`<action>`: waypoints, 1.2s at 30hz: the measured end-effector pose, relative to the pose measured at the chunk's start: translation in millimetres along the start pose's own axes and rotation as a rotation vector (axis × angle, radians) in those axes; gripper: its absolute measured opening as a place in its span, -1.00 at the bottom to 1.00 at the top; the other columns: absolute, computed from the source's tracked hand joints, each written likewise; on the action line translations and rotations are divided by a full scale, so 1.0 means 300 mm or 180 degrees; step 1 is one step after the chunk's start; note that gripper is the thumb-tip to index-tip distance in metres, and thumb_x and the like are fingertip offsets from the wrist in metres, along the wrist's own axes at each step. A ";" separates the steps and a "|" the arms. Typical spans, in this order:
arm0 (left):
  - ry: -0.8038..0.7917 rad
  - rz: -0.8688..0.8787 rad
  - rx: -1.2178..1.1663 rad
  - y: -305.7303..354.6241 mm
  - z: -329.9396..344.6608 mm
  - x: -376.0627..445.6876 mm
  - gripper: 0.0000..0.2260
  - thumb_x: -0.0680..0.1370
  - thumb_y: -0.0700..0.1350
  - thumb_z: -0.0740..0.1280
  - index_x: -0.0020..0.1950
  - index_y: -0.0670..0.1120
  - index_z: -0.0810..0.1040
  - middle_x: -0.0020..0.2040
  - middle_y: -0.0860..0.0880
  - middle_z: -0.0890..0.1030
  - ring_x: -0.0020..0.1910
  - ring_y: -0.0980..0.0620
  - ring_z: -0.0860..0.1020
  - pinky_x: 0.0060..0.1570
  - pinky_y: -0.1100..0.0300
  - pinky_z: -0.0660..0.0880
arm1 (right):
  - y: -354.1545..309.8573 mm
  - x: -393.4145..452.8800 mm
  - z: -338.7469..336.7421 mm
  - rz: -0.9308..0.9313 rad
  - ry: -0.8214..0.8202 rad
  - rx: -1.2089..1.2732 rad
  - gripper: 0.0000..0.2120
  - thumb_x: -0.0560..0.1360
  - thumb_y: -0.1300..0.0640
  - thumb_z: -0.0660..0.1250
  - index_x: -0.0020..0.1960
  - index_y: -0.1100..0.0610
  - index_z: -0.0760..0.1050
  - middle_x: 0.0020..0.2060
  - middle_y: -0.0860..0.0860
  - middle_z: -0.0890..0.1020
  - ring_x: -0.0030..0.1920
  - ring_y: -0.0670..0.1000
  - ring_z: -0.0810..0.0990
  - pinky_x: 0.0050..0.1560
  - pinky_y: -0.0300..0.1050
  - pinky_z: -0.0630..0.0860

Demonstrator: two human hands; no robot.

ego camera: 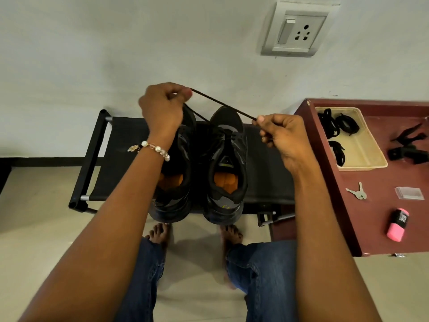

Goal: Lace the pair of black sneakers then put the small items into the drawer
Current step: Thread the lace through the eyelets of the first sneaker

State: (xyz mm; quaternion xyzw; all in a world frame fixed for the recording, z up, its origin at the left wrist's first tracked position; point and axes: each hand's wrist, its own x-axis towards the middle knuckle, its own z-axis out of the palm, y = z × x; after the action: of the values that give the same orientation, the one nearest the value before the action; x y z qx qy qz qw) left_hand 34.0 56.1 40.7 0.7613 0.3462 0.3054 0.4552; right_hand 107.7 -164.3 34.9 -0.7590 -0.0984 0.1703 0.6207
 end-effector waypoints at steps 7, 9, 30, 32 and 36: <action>0.0051 0.0278 0.1315 -0.018 0.042 -0.040 -0.69 0.57 -0.07 0.29 0.31 -0.07 0.54 0.19 -0.08 0.59 0.22 -0.10 0.50 0.18 0.13 0.38 | 0.025 0.029 0.053 -0.0011 -0.0162 -0.0311 -0.78 0.61 0.38 0.18 0.05 0.21 0.58 -0.30 0.03 0.61 -0.41 -0.15 0.51 -0.35 -0.31 0.47; -0.0378 0.0559 0.1737 -0.008 0.075 -0.071 -0.63 0.56 -0.09 0.32 0.38 -0.03 0.48 0.26 -0.12 0.50 0.24 -0.15 0.45 0.23 0.10 0.34 | 0.025 0.034 0.074 -0.0096 -0.0130 -0.0289 -0.84 0.60 0.39 0.20 0.08 0.25 0.53 -0.27 0.05 0.65 -0.41 -0.11 0.57 -0.33 -0.28 0.52; -0.1678 0.0270 0.1052 -0.049 0.197 -0.154 -0.92 0.48 -0.14 0.45 -0.09 -0.10 0.73 -0.10 -0.05 0.70 0.00 0.04 0.62 0.11 0.12 0.54 | 0.046 -0.019 0.111 0.0958 -0.0533 -0.1453 -0.76 0.44 0.20 0.47 0.06 0.27 0.59 -0.06 0.19 0.66 -0.08 0.15 0.68 -0.17 0.14 0.67; -0.1589 0.0172 0.1055 -0.049 0.207 -0.161 -0.92 0.47 -0.14 0.46 -0.10 -0.11 0.73 -0.10 -0.05 0.70 -0.01 0.02 0.62 0.08 0.08 0.56 | 0.050 -0.020 0.108 0.0973 -0.0383 -0.1370 -0.84 0.46 0.22 0.42 0.00 0.29 0.60 -0.10 0.20 0.66 -0.11 0.15 0.68 -0.21 0.16 0.67; -0.1507 0.0103 0.1098 -0.045 0.212 -0.168 -0.94 0.47 -0.14 0.45 -0.13 -0.09 0.73 -0.12 -0.04 0.69 -0.05 0.01 0.62 -0.04 0.14 0.57 | 0.054 -0.025 0.113 0.0965 -0.0107 -0.1313 -0.86 0.46 0.22 0.39 -0.08 0.32 0.61 -0.14 0.21 0.66 -0.15 0.17 0.67 -0.29 0.21 0.65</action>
State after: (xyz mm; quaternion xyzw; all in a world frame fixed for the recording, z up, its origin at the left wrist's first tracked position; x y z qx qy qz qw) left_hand 51.3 -10.6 -4.4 0.8830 0.2650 0.0631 0.3822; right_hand 87.0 -139.5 14.4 -0.8727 -0.0264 0.2503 0.4184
